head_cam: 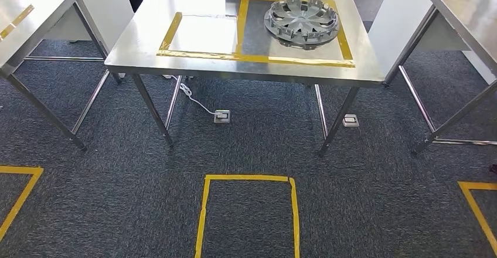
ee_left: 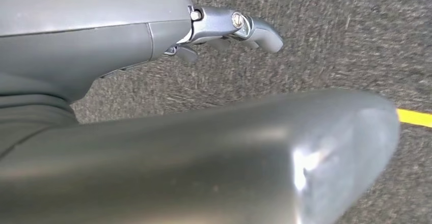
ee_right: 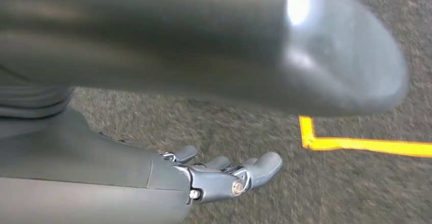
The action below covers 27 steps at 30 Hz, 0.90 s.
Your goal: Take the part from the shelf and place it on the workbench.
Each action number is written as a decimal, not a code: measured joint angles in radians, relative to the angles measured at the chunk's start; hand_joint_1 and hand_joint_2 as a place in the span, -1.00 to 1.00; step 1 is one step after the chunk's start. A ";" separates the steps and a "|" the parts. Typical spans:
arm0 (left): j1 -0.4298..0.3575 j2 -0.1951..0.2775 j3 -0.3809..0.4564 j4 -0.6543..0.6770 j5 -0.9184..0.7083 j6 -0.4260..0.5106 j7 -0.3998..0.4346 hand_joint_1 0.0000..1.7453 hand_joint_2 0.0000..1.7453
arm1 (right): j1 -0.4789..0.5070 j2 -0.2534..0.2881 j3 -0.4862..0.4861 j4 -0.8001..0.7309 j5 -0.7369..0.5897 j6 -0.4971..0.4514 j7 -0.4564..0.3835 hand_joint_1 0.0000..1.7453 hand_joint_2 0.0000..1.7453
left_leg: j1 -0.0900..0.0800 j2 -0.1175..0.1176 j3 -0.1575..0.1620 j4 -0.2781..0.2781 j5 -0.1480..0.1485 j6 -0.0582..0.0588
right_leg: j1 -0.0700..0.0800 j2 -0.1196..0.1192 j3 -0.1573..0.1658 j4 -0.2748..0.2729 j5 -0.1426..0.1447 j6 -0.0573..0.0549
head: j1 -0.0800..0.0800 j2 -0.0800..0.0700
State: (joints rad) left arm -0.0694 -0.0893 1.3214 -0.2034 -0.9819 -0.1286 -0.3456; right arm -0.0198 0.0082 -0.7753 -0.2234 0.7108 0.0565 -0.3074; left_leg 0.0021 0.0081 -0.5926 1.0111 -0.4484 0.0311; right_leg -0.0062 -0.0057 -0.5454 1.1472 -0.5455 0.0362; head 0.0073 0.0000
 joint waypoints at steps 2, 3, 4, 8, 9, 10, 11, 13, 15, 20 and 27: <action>-0.001 -0.002 0.000 0.000 -0.002 0.000 0.002 -1.00 -1.00 | -0.004 0.001 0.000 0.001 0.002 0.018 0.035 -1.00 -1.00 | 0.000 0.000 -0.013 0.003 0.014 -0.010 | 0.007 -0.001 0.086 -0.132 -0.002 -0.014 | 0.000 0.000; -0.001 -0.002 0.000 0.000 -0.003 0.000 0.004 -1.00 -1.00 | -0.006 0.001 -0.001 0.001 0.003 0.028 0.052 -1.00 -1.00 | 0.000 0.001 -0.014 0.002 0.021 -0.016 | 0.011 -0.001 0.102 -0.165 -0.011 -0.020 | 0.002 0.000; -0.002 -0.002 0.000 0.000 -0.003 0.000 0.006 -1.00 -1.00 | -0.006 0.002 -0.002 0.002 0.004 0.039 0.068 -1.00 -1.00 | 0.001 0.002 -0.015 0.001 0.026 -0.022 | 0.013 -0.001 0.102 -0.174 -0.011 -0.025 | 0.003 0.000; -0.002 -0.001 0.000 0.000 -0.002 -0.003 0.022 -1.00 -0.50 | -0.005 0.007 -0.006 0.003 0.009 0.077 0.107 -1.00 -1.00 | -0.001 0.002 -0.022 -0.006 -0.013 -0.012 | 0.013 -0.001 0.087 -0.180 0.007 -0.030 | 0.003 0.000; -0.002 -0.001 0.001 0.000 0.000 -0.003 0.030 -1.00 0.00 | -0.005 0.008 -0.008 0.003 0.008 0.085 0.114 -1.00 -1.00 | -0.001 0.002 -0.023 -0.008 -0.012 -0.012 | 0.014 -0.001 0.083 -0.180 0.011 -0.035 | 0.003 0.000; -0.001 -0.001 0.001 0.000 0.002 -0.003 0.041 -1.00 0.50 | -0.005 0.010 -0.011 0.004 0.007 0.094 0.120 -1.00 -1.00 | -0.001 0.002 -0.023 -0.012 0.004 -0.013 | 0.015 -0.002 0.081 -0.178 0.015 -0.038 | 0.003 0.000; -0.001 0.000 0.002 0.000 0.003 -0.001 0.052 -1.00 1.00 | -0.005 0.011 -0.013 0.005 0.006 0.103 0.127 -1.00 -1.00 | 0.000 0.001 -0.024 -0.018 0.027 -0.018 | 0.016 -0.002 0.078 -0.176 0.018 -0.041 | 0.003 0.000; -0.002 0.001 0.002 0.000 0.003 0.002 0.067 -1.00 1.00 | -0.005 0.013 -0.020 0.008 0.002 0.124 0.148 -1.00 0.00 | 0.002 -0.001 -0.024 -0.026 0.064 -0.029 | 0.018 -0.003 0.073 -0.172 0.020 -0.044 | 0.003 0.000; -0.002 0.001 0.002 0.000 0.001 0.002 0.071 -1.00 1.00 | -0.006 0.014 -0.025 0.010 -0.003 0.145 0.172 -1.00 1.00 | 0.004 -0.002 -0.026 -0.028 0.070 -0.036 | 0.019 -0.004 0.070 -0.170 0.020 -0.045 | 0.003 0.000; -0.002 0.002 0.002 0.000 0.004 0.000 0.068 -1.00 1.00 | -0.007 0.014 -0.039 0.011 -0.006 0.188 0.230 -1.00 1.00 | 0.004 -0.002 -0.029 -0.028 0.073 -0.038 | 0.020 -0.004 0.065 -0.169 0.021 -0.046 | 0.003 0.000; -0.002 0.002 0.003 0.000 -0.002 0.007 0.095 -1.00 1.00 | -0.009 0.015 -0.045 0.012 0.004 0.200 0.264 -1.00 1.00 | 0.004 -0.002 -0.034 -0.026 0.071 -0.036 | 0.018 -0.004 0.062 -0.169 0.020 -0.045 | 0.003 0.000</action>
State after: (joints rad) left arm -0.0714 -0.0877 1.3241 -0.2032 -0.9843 -0.1217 -0.2506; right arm -0.0290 0.0229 -0.8201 -0.2117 0.7150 0.2567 -0.0439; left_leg 0.0062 0.0060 -0.6270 0.9851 -0.3774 -0.0046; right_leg 0.0113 -0.0095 -0.4837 0.9782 -0.5253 -0.0085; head 0.0103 0.0000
